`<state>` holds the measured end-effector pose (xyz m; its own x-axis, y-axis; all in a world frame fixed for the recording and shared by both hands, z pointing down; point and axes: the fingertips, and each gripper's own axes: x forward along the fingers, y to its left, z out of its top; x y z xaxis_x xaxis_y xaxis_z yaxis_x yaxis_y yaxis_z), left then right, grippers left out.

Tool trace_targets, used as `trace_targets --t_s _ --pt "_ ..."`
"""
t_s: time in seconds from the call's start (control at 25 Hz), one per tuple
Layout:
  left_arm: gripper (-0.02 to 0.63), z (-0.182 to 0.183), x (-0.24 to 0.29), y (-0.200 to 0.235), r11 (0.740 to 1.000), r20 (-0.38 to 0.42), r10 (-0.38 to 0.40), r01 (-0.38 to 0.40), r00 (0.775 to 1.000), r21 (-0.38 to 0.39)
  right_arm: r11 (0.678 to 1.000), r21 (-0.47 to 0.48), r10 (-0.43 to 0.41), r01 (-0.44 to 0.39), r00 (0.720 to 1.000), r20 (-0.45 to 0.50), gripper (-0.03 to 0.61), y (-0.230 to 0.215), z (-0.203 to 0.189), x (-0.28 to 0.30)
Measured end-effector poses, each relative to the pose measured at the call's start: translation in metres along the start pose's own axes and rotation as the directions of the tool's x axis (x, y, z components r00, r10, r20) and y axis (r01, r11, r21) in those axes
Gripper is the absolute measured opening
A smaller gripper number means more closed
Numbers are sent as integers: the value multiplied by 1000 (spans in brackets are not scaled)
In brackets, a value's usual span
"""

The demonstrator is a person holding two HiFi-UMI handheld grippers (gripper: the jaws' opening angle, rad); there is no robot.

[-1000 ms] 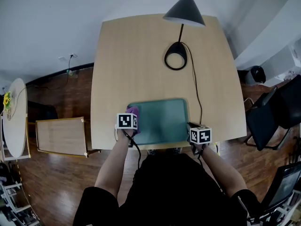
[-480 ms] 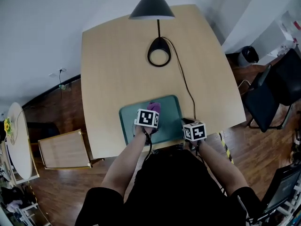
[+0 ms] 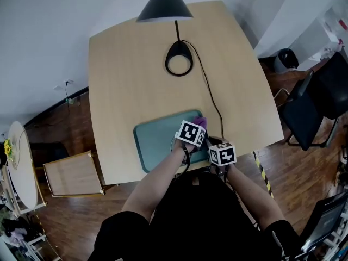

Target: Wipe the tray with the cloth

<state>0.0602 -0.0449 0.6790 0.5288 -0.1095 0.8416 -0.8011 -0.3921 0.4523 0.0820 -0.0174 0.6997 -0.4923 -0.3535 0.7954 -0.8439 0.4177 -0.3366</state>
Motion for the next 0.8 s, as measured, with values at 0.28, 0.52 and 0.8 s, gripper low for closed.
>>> trace_targets --t_s 0.28,0.52,0.8 --pt "118 -11 -25 21 992 109 -26 39 994 -118 1000 -5 26 -26 1000 -9 26 -4 -1 3" --pt "118 -67 -87 92 962 173 119 -71 978 -263 1000 -9 21 -21 999 -30 26 -10 -4 8" --pt "118 -147 -159 185 865 106 416 -357 903 -352 1000 -16 24 -24 999 -47 28 -12 -7 13"
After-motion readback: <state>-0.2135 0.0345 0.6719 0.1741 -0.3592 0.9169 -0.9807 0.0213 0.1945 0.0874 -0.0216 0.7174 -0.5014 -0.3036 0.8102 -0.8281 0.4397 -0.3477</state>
